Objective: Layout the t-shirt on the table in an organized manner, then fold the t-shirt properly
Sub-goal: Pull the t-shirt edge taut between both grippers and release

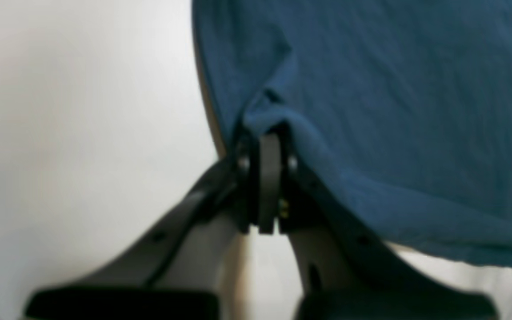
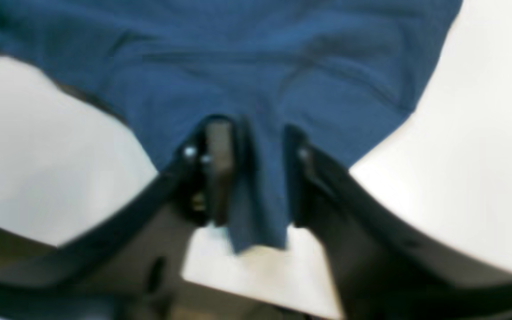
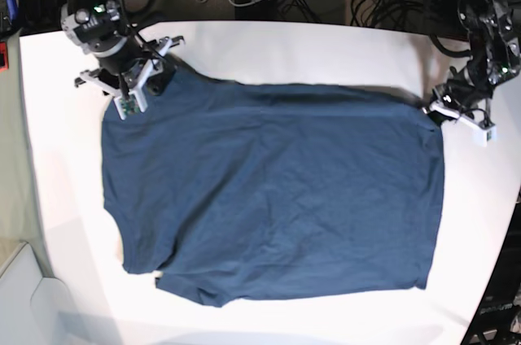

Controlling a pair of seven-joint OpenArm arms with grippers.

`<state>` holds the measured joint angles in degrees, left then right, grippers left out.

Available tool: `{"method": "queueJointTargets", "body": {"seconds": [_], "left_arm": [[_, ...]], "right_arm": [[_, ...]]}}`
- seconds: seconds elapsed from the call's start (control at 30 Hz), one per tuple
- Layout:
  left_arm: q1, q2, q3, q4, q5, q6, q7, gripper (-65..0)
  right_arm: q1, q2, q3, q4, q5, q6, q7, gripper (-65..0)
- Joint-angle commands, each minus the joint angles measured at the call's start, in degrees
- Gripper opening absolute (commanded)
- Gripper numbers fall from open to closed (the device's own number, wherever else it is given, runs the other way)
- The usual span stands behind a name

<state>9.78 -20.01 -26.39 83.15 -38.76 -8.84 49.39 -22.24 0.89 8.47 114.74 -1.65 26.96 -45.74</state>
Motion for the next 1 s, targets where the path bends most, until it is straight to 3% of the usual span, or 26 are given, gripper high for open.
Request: {"method": "queueJointTargets", "body": {"seconds": [0.0,0.1,0.2,0.37,0.57,0.67,0.8,0.97], "left_arm": [[0.2,-1.1,0.2,0.9,-0.4,-0.1,-0.3,-61.6],[1.5,-1.3,1.0,1.0,-0.4,-0.1,3.4,-50.5],[1.5,-1.0,-0.5,1.8,-0.2,-0.1,6.6,-40.3],[3.8,-1.2,-5.1,4.6,-0.3,-0.1,6.7,-39.4],[3.4,-1.3,-17.2,9.5,-0.3,-0.1,6.9,-39.4],[-0.4,-1.2,-21.9,10.7,-0.3,-0.1,6.9,-39.6],[-6.7,-0.2,-22.5,10.3,-0.3,-0.1,7.0,-39.4],[-14.0,5.8,-14.9,6.6,0.4,0.5,6.7,-39.8]], "right_arm": [[-0.5,0.8,0.2,1.2,0.4,-0.3,-0.2,-39.0],[-2.2,0.9,0.2,1.3,0.5,-0.3,-0.9,-33.8],[-3.9,0.9,0.3,1.6,0.5,-0.3,-0.6,-33.7],[-5.6,1.2,0.4,1.7,0.5,-0.3,-0.6,-33.7],[-2.9,1.4,7.5,1.5,0.5,-0.2,-0.7,-33.7],[0.5,3.6,10.7,1.3,0.5,-0.2,-1.1,-33.7],[6.5,5.7,10.7,1.1,0.5,-0.2,-1.1,-33.5],[18.7,5.9,6.6,-4.5,0.4,-0.2,-1.2,-33.8]]}}
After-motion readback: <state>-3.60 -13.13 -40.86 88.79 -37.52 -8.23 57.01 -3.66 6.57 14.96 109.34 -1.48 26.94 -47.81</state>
